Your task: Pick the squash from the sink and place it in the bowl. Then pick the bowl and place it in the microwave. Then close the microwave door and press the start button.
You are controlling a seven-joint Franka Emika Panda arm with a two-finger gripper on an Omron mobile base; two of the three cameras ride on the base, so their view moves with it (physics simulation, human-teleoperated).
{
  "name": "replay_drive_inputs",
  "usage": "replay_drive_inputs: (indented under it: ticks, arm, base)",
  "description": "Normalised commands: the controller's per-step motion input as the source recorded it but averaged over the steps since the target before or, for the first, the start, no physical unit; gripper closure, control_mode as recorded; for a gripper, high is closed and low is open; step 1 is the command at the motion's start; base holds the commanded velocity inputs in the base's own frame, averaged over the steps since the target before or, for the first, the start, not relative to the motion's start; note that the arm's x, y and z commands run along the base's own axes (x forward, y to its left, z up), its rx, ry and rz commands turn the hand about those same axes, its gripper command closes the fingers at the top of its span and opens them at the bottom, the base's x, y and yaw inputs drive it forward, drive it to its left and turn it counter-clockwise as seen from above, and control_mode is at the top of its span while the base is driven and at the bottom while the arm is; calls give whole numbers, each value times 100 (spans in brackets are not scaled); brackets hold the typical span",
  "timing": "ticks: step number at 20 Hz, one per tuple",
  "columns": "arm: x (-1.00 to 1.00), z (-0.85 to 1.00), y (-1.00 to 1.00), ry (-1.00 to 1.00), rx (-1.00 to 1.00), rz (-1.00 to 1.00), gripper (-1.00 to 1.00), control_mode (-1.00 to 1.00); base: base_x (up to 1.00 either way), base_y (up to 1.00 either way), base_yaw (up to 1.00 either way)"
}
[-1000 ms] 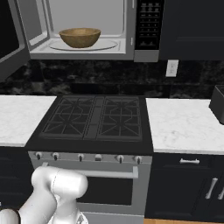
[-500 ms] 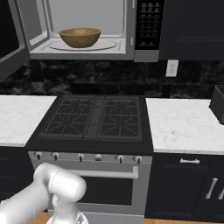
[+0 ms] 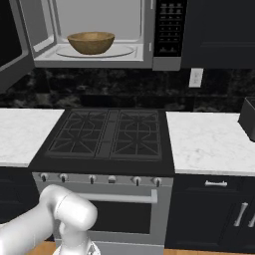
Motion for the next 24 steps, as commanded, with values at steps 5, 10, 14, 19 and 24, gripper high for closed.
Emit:
replay_drive_inputs:
  ticks: [5, 10, 14, 19, 24]
  arm:
    - [7, 0, -84, 3, 4, -15, -100, -100]
    - [1, 0, -95, 0, 4, -15, -100, -100]
    - [47, 0, -100, 3, 2, -15, -100, -100]
    - [98, 0, -100, 6, 0, -6, -100, -100]
    - [100, 0, -100, 8, 0, 0, -100, -100]
  base:
    - [0, 0, 0]
    - [0, 0, 0]
    - [0, 0, 0]
    - [0, 0, 0]
    - [0, 0, 0]
